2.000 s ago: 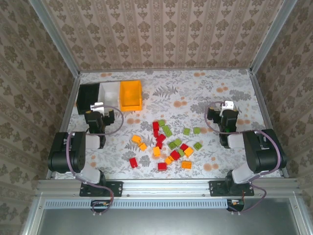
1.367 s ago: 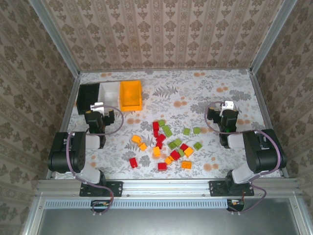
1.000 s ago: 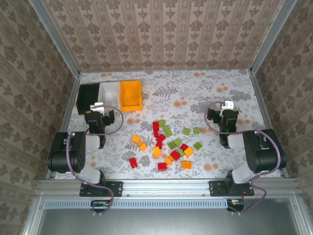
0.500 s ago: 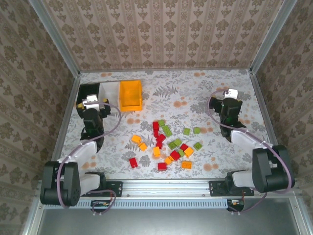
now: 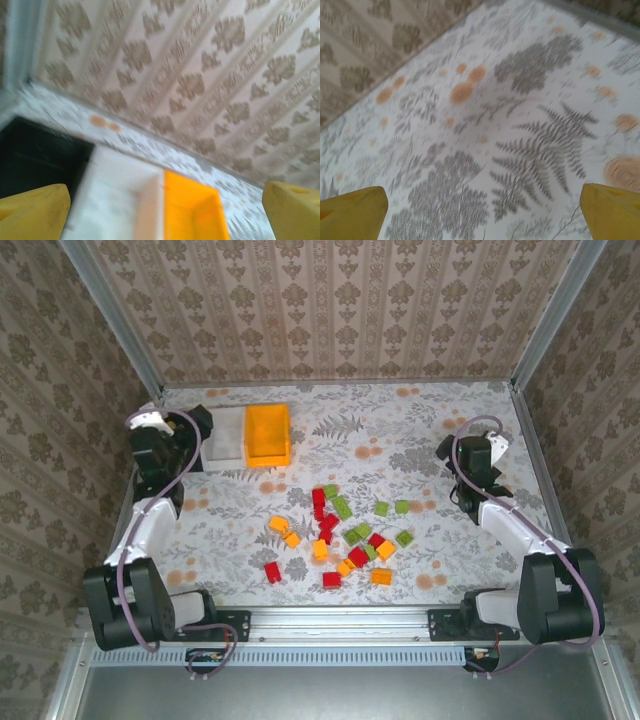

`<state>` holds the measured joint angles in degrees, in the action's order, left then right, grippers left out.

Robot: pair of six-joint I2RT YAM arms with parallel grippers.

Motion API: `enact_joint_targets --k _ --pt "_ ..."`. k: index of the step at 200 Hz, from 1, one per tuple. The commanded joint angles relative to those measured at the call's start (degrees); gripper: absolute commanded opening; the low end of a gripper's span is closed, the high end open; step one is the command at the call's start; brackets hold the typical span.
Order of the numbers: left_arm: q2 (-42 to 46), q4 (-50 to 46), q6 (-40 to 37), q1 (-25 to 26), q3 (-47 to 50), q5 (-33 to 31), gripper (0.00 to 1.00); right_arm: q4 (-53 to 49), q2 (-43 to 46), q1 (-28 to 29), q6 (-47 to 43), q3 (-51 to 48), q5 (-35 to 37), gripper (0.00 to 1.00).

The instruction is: Sort the legos into containers by color

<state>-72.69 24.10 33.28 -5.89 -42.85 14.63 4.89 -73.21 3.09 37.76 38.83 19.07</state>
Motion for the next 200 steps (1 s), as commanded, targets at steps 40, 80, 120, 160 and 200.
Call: enact_joint_targets --k 40,80,120,160,200 --pt "-13.7 -30.5 -15.2 12.1 -20.4 -12.9 1.00 -9.4 -6.2 1.8 -2.9 7.0 -12.2 0.97" --pt "-25.7 -39.9 -18.0 14.3 -31.5 -18.8 1.00 -12.6 -9.1 2.2 -3.6 9.3 -11.3 0.98" --pt "-35.8 -44.3 -19.8 16.9 -39.3 -23.2 0.93 -12.6 -9.2 2.3 -3.7 9.3 -11.8 0.98" --pt "-42.2 -46.5 -17.2 17.7 -44.0 -23.9 0.75 -13.8 -7.4 2.3 -3.9 9.7 -10.8 0.98" --pt "-45.6 -46.8 -17.3 18.8 -45.6 -22.3 0.61 -14.4 -5.2 2.4 -3.4 9.6 -9.5 0.98"
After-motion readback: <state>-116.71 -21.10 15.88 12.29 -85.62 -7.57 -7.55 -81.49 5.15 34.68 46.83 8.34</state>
